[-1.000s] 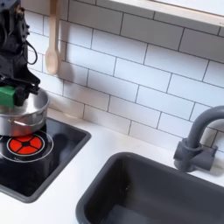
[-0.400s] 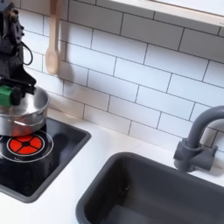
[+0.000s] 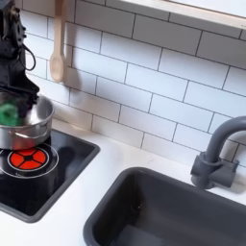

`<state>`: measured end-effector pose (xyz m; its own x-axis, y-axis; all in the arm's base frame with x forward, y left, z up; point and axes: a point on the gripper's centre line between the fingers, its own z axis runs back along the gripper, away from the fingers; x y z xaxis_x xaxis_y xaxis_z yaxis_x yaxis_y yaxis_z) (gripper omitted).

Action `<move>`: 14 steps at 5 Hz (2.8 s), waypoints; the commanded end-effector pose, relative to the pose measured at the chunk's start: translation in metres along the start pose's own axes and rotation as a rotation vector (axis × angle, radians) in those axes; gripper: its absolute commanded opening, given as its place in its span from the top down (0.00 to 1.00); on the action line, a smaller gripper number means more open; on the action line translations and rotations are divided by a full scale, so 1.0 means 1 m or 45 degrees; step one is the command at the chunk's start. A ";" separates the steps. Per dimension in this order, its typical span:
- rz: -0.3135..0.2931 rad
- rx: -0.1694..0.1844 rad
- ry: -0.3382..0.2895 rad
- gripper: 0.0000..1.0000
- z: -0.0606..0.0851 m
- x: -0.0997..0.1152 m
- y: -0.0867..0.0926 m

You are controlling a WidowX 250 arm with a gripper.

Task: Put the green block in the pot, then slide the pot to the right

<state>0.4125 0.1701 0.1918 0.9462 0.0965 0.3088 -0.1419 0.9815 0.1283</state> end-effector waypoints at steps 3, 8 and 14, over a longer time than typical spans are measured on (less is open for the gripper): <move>-0.043 -0.059 0.084 0.00 -0.014 -0.019 -0.018; -0.148 -0.130 0.090 0.00 0.009 -0.046 -0.067; -0.196 -0.161 0.111 0.00 0.026 -0.069 -0.103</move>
<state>0.3546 0.0579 0.1815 0.9765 -0.0486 0.2098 0.0399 0.9982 0.0453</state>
